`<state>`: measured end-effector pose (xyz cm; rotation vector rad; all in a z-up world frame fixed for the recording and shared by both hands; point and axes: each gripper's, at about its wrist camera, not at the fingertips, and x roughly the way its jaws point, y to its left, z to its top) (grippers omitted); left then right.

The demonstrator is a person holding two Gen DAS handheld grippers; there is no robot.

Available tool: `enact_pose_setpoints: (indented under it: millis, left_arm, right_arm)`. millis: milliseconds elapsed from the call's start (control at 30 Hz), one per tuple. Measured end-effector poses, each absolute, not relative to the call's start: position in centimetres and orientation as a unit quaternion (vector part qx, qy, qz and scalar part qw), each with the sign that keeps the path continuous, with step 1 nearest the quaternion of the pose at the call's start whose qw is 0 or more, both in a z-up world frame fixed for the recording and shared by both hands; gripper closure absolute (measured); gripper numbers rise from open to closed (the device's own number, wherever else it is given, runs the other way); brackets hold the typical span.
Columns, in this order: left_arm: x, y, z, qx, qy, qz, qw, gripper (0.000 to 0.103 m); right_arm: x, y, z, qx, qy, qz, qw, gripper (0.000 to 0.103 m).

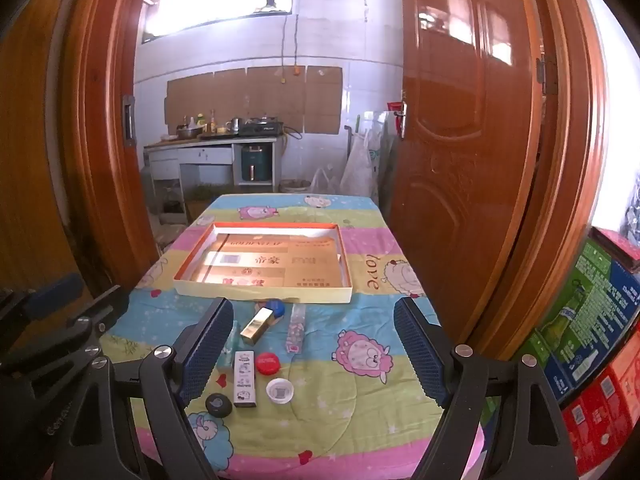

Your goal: Organize rigid objects

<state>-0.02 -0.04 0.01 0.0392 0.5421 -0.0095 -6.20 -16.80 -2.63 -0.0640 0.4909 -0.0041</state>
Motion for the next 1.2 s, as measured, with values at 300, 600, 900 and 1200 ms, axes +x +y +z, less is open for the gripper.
enact_pose_setpoints:
  millis: [300,600,900,1200]
  left_arm:
    - [0.1,0.2,-0.4,0.009,0.271,-0.012,0.962,0.056]
    - [0.4,0.1,-0.4,0.009,0.276,-0.009,0.961,0.056]
    - [0.4,0.2,-0.5,0.007,0.277,-0.010,0.961,0.056]
    - [0.4,0.3,-0.4,0.008,0.278,-0.010,0.960,0.056]
  right_arm:
    - [-6.6,-16.9,-2.9,-0.023,0.231,0.002,0.973,0.019]
    - [-5.8,-16.9,-2.9,-0.024,0.248,0.004,0.969,0.019]
    - [-5.7,-16.9,-2.7,-0.024,0.249,0.005,0.968,0.019]
    - [-5.7,-17.0,-2.7,-0.021,0.251,0.006,0.968,0.019]
